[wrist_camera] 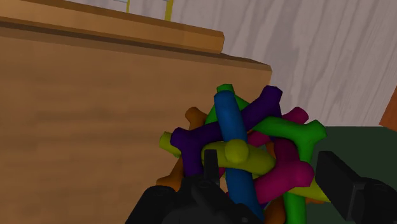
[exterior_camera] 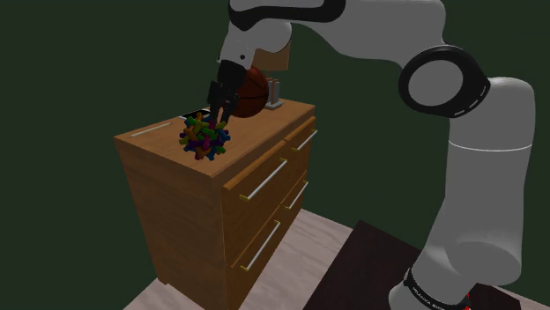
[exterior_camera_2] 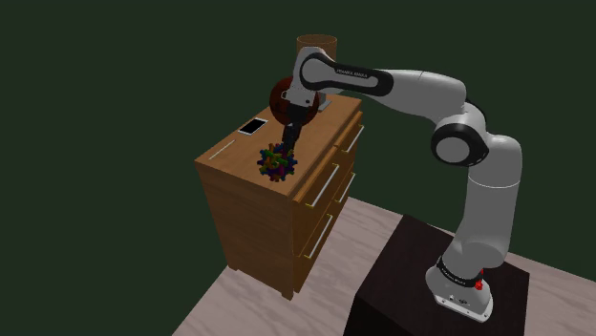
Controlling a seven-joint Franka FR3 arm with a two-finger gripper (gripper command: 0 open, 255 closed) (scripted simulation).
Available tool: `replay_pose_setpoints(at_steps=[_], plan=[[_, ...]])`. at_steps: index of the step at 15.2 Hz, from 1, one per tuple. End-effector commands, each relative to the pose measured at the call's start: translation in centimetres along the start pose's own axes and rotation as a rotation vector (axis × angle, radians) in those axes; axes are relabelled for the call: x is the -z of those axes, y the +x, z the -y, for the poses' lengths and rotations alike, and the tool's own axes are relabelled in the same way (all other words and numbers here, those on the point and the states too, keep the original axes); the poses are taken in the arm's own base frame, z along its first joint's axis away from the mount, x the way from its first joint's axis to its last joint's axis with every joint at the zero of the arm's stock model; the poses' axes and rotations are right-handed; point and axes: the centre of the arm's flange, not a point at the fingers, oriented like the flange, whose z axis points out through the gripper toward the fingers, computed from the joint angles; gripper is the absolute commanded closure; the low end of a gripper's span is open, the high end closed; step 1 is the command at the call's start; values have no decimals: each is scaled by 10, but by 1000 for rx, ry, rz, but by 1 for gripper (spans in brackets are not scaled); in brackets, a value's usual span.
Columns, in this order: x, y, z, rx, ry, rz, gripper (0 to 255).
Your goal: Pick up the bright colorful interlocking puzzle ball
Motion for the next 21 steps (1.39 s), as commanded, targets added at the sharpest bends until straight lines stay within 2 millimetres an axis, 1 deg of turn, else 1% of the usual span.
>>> replay_pose_setpoints(at_steps=[1,7,21], plan=[[-1,0,0,0,1,1,255],[-1,1,0,0,1,1,255],[65,10,31,0,1,1,255]])
